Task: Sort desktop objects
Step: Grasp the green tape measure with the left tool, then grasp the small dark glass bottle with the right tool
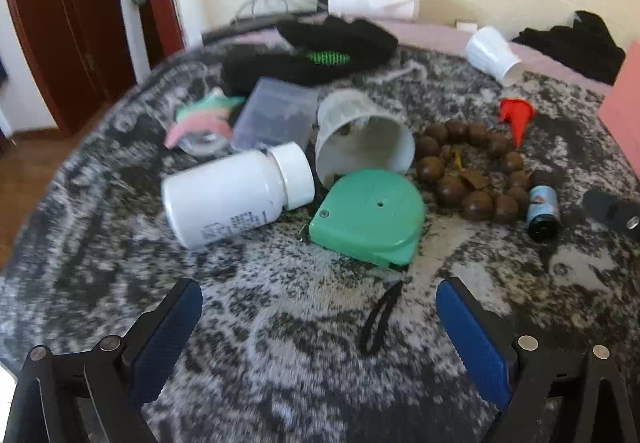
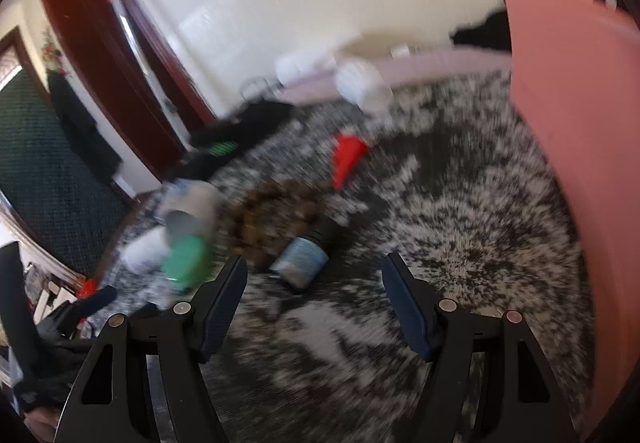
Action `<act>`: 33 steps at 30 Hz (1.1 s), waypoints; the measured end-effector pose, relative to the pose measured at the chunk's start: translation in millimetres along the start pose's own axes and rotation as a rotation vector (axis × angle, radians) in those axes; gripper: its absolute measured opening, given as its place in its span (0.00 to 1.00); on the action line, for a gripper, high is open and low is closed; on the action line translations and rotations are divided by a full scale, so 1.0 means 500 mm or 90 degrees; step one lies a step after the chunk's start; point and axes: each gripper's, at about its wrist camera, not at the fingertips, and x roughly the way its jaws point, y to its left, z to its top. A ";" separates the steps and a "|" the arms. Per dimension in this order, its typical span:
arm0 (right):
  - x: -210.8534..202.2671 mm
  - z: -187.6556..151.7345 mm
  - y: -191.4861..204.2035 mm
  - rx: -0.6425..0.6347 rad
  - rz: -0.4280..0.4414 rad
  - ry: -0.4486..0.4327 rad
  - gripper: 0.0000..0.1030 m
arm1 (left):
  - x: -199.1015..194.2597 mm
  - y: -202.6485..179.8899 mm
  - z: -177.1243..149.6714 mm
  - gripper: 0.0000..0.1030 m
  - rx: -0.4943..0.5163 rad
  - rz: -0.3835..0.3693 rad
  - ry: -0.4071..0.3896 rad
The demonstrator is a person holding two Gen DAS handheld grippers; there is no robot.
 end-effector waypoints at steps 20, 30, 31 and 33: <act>0.047 0.034 -0.066 0.089 0.124 0.001 0.70 | 0.092 -0.020 0.042 0.64 -0.021 0.024 0.030; 0.059 0.035 -0.066 0.126 0.182 0.029 0.52 | 0.056 0.034 0.017 0.64 -0.038 0.025 0.059; 0.063 0.034 -0.065 0.127 0.178 0.038 0.50 | 0.055 0.037 0.015 0.64 -0.038 0.027 0.059; 0.071 0.035 -0.062 0.128 0.174 0.047 0.47 | 0.055 0.043 0.013 0.64 -0.038 0.027 0.062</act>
